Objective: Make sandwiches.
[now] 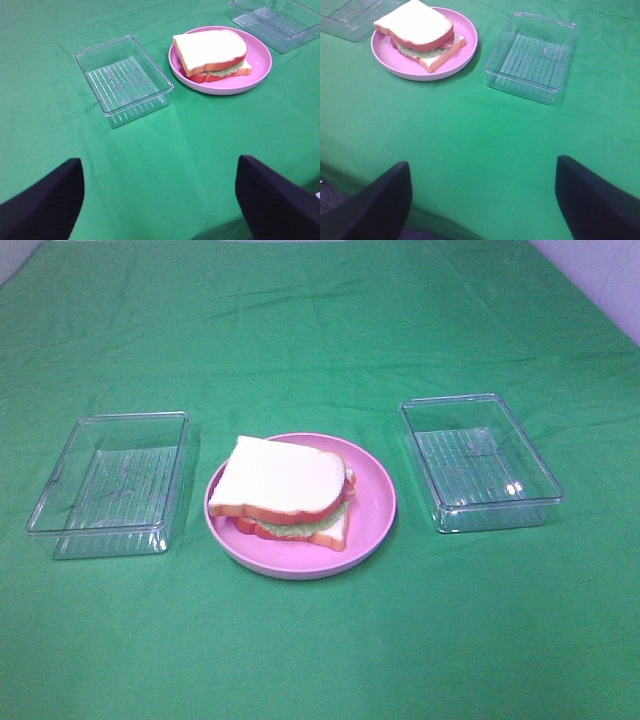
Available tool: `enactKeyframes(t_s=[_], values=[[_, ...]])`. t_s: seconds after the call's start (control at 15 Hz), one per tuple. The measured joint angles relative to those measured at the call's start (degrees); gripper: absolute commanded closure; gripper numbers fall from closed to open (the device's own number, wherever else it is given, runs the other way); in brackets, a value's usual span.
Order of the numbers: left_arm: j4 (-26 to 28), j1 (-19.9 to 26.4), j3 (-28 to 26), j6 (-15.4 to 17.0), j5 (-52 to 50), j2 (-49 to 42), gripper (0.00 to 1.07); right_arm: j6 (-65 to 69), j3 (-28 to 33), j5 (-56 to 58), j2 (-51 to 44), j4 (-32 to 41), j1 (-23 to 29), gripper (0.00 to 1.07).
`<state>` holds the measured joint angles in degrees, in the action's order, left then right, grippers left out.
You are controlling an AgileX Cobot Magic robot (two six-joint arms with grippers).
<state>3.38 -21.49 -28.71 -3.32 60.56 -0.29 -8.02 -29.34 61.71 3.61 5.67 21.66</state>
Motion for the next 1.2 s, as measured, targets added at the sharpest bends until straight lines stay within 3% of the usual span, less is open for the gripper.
enactKeyframes(t_s=[0.47,0.53,0.87,1.0,1.2], values=[[0.0,0.1,0.0,-0.1,-0.1,0.0,0.27,0.0,0.0,0.0,0.0,0.0,-0.2,0.32],[0.0,0.8,0.0,-0.1,-0.1,0.0,0.27,0.0,0.0,0.0,0.0,0.0,-1.8,0.32],[0.2,14.0,0.0,-0.1,-0.1,0.0,0.27,0.0,0.0,-0.1,0.0,0.0,-19.0,0.32],[0.2,17.3,0.0,-0.1,-0.1,0.0,0.27,0.0,0.0,-0.1,-0.9,0.0,-21.1,0.32],[0.2,17.8,0.0,-0.1,-0.1,0.0,0.27,0.0,0.0,-0.2,-3.9,0.0,-21.1,0.32]])
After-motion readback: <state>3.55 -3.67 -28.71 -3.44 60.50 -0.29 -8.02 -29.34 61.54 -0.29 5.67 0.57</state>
